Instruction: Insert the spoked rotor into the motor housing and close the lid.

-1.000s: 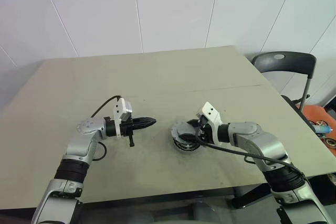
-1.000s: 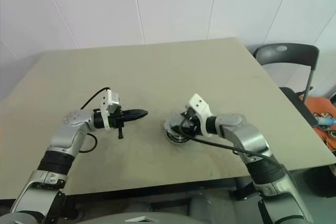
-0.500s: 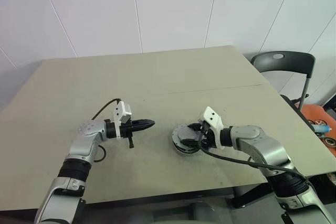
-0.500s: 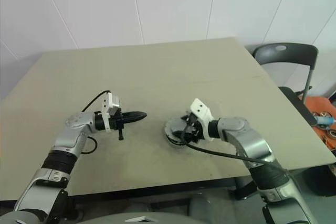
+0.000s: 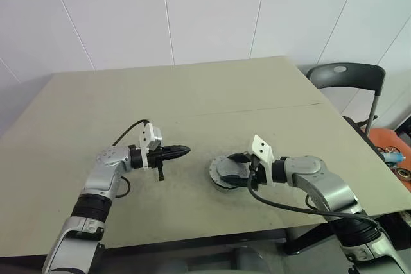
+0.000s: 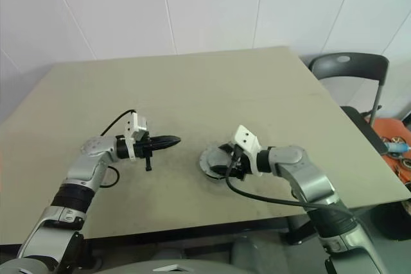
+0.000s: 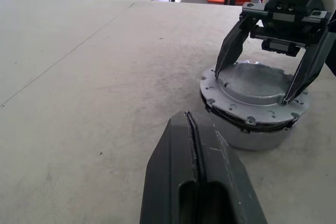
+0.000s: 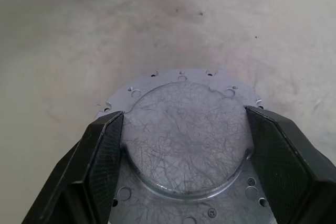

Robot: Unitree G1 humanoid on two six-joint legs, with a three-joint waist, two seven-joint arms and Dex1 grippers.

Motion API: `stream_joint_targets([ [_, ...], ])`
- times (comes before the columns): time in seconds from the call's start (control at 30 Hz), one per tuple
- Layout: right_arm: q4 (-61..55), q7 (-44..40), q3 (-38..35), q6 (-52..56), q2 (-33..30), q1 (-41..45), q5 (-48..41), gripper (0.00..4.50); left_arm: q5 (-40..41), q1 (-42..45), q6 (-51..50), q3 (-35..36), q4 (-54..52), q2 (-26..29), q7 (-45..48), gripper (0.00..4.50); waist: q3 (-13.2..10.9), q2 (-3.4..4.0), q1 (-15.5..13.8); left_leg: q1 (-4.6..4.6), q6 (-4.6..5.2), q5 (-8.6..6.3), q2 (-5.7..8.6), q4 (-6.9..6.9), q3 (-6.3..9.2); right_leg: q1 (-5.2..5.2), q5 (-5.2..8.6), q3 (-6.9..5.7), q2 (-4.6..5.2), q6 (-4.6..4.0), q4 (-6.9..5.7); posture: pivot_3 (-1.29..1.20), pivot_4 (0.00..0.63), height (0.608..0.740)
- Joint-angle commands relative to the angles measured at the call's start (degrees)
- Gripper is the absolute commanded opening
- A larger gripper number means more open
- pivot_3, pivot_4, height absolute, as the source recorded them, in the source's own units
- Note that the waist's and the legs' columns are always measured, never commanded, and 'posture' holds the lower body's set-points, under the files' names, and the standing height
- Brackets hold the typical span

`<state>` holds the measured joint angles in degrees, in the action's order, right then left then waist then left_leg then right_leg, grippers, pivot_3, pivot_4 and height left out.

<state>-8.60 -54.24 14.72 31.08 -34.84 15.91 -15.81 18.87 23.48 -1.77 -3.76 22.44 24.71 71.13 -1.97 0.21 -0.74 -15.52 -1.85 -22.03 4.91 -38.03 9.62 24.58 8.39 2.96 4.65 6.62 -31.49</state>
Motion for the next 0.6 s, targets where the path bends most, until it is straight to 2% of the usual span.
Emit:
stream_joint_targets([
  [0.03,-0.18,-0.69,0.09,-2.9,-1.14,0.31,1.9,3.19,-0.31,2.53,1.97,0.69,2.04,0.25,0.73,0.0,0.0,0.0,-0.03,0.0,0.0,0.0,0.0,0.0,0.0,0.0,0.0,0.0,0.0,0.0,0.0,0.0,0.0,0.74],
  [0.23,1.33,0.03,0.89,-4.6,-1.07,0.08,4.61,3.19,-0.5,4.08,5.05,1.53,7.55,0.23,2.51,0.0,0.01,-0.01,-0.02,0.02,0.0,0.0,0.01,-0.01,0.0,-0.03,0.0,0.0,0.01,-0.01,0.01,0.0,0.0,0.74],
  [0.4,2.12,2.11,-0.46,-4.02,1.98,0.06,3.31,3.19,-1.26,4.74,7.09,1.08,10.23,-0.59,2.34,0.0,0.03,-0.04,-0.03,0.04,-0.01,0.0,0.01,-0.02,0.01,-0.06,-0.01,0.0,0.01,-0.01,0.01,0.0,0.0,0.74],
  [0.6,1.8,2.63,0.26,-3.38,2.74,-1.05,3.93,3.19,-1.8,2.86,4.67,-0.16,4.1,-1.98,-0.17,0.0,0.03,-0.06,0.18,0.1,-0.03,0.02,-0.02,-0.03,-0.02,-0.16,0.09,0.02,-0.02,0.15,-0.08,0.0,0.0,0.74],
])
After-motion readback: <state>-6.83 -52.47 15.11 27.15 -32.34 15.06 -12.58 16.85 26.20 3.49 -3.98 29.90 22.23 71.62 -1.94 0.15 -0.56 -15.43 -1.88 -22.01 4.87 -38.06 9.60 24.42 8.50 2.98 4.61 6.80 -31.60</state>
